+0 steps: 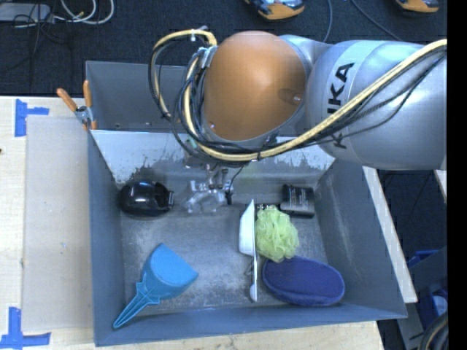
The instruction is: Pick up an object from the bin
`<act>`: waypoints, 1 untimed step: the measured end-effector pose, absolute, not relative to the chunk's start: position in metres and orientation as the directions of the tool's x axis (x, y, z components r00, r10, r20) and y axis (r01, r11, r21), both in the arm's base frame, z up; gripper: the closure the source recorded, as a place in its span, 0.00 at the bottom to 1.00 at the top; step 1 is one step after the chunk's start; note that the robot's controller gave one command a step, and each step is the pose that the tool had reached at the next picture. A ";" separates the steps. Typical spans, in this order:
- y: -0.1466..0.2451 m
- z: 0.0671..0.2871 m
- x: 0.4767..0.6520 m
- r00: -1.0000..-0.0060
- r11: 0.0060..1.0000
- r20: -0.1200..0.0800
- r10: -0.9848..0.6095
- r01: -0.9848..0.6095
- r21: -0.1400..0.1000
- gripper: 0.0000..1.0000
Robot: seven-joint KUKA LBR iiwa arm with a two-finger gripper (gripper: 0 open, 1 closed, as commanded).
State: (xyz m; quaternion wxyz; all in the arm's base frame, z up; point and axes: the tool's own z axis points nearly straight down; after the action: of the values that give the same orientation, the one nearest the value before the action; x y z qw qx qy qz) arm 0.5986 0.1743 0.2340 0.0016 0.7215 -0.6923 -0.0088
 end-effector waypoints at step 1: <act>0.188 0.112 0.606 0.091 -0.091 -0.012 -0.996 -0.996 0.023 1.00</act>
Offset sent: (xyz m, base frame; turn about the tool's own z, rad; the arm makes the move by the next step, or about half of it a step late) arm 0.0095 0.0126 -0.1164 -0.0526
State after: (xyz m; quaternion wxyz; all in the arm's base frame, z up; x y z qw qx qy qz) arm 0.6058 0.1875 0.1117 0.0043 0.7386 -0.6741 -0.0124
